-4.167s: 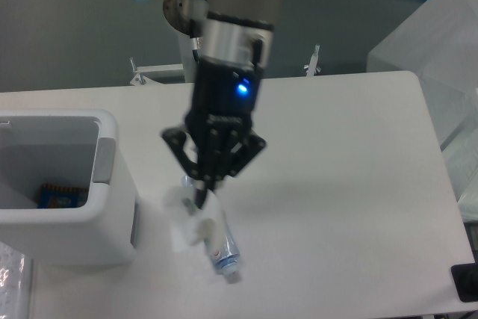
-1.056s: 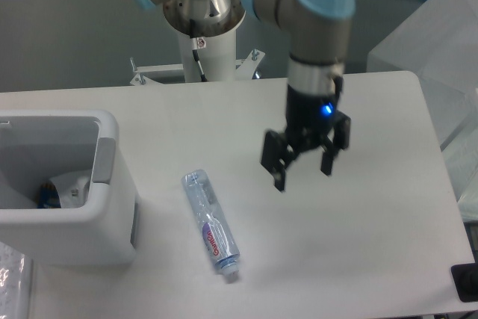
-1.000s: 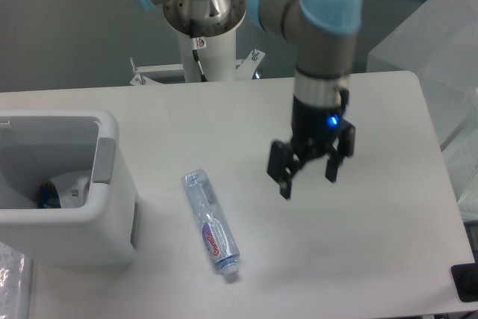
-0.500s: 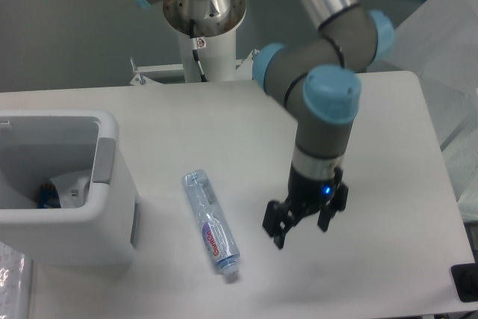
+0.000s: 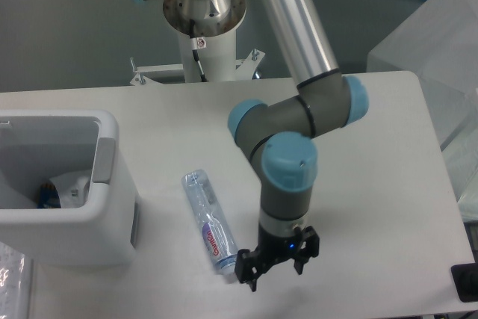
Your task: Place the trash in the trash can
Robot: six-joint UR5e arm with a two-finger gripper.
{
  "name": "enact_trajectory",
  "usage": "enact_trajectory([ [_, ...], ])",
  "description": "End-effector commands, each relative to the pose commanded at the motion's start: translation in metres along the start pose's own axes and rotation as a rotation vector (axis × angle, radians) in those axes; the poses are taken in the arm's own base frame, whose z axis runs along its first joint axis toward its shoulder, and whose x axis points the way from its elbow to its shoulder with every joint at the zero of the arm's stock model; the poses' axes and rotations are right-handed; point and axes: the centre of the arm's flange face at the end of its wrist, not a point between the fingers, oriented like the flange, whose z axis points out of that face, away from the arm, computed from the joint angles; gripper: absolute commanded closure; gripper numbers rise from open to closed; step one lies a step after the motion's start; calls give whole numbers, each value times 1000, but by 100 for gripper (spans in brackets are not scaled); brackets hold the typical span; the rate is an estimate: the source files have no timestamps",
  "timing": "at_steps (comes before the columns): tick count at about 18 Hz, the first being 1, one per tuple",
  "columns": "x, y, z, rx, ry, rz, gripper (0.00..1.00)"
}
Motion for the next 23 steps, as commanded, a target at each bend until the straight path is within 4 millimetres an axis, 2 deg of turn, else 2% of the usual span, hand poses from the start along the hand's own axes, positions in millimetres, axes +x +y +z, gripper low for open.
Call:
enact_trajectory([
  [6,32,12,22,-32,-11,14,0],
  [11,35,13,28,-38,-31,-13,0],
  [14,41,24,38,-62,-41,-2,0],
  [19,41,28,41,-73,-46,-2,0],
  [23,47,36,54,-90,-80,13,0],
])
